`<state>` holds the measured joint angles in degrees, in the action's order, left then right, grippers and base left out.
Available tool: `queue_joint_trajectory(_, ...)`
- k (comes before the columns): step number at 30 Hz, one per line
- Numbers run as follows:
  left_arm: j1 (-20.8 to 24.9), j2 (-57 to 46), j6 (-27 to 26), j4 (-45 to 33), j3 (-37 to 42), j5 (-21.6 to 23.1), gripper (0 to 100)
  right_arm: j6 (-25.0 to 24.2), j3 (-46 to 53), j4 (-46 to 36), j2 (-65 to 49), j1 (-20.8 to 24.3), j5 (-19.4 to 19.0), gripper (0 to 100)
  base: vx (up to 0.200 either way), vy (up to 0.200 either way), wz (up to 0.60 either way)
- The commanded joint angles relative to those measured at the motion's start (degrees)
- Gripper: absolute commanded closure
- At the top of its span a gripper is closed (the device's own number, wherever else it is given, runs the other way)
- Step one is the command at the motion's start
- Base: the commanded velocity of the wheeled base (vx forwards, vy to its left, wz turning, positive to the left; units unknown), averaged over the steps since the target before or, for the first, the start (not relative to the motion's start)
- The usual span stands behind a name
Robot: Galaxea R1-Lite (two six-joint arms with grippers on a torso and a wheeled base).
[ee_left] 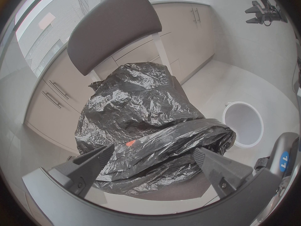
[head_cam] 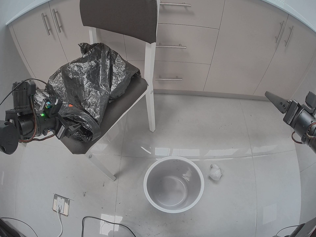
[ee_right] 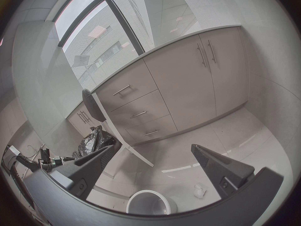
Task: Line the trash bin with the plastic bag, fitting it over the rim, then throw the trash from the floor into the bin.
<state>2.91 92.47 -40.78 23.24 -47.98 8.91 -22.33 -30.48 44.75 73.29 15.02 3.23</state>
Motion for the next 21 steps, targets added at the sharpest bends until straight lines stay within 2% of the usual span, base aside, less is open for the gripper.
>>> queue_joint_trajectory(1,2.3,1.1,0.0,0.1,-0.4,-0.5,0,0.0,-0.2,0.0,-0.3,-0.1,0.0,0,0.000,0.000,0.00)
queue_joint_trajectory(6,4.3,2.1,0.1,1.5,-0.2,-3.0,0,0.0,-0.3,0.0,-0.5,-0.2,0.0,0,0.000,0.000,0.00)
queue_joint_trajectory(20,6.9,3.7,0.0,4.5,0.5,-3.3,0,0.0,-0.3,0.0,-0.4,-0.2,0.0,0,0.000,0.000,0.00)
queue_joint_trajectory(21,6.9,3.8,0.0,4.5,0.5,-3.2,100,0.0,-0.3,0.1,-0.5,-0.2,0.0,0,0.000,0.000,0.00)
